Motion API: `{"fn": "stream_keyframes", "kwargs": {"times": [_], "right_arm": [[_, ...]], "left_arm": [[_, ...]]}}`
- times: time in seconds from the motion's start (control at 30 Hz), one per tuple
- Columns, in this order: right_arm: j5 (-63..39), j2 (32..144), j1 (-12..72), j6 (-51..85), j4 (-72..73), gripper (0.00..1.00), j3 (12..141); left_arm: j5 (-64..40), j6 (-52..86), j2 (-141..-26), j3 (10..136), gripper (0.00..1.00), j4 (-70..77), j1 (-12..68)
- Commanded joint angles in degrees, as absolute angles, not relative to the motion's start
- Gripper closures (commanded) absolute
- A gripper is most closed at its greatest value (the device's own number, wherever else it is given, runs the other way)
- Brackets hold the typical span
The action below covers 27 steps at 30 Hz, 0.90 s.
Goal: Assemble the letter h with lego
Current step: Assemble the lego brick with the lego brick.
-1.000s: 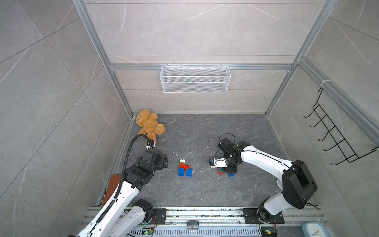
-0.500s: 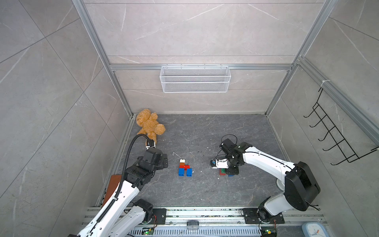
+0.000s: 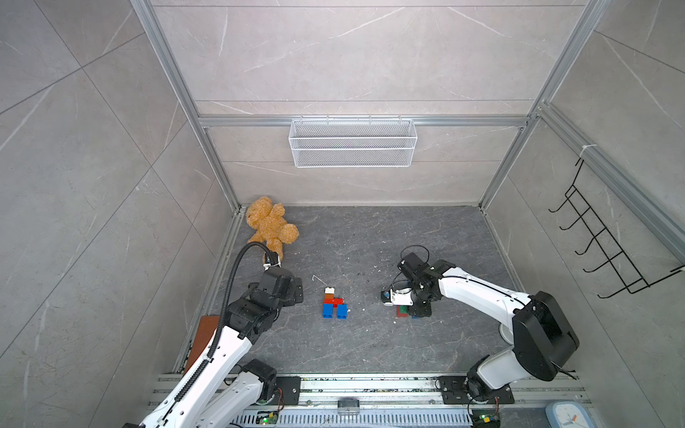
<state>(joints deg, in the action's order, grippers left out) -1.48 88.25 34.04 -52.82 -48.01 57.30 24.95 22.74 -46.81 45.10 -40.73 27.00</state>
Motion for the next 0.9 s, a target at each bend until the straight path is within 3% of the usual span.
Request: {"fn": "stream_keyframes", "kwargs": {"times": [0.0,0.53,0.87], "right_arm": [[-1.9,89.1,33.7,-53.8,-48.2,1.00,57.3],[-9.1,94.9,33.7,-49.4,-57.7,1.00,63.0],[-2.1,98.1,34.7,-48.3,-52.3,1.00,60.1]], "left_arm": [[25.8,22.7,-46.3,46.8,0.00,-40.8,27.1],[25.0,22.6,-46.8,46.9,0.00,-40.8,27.1],[25.0,22.7,-46.4,47.0,0.00,-40.8,27.1]]}}
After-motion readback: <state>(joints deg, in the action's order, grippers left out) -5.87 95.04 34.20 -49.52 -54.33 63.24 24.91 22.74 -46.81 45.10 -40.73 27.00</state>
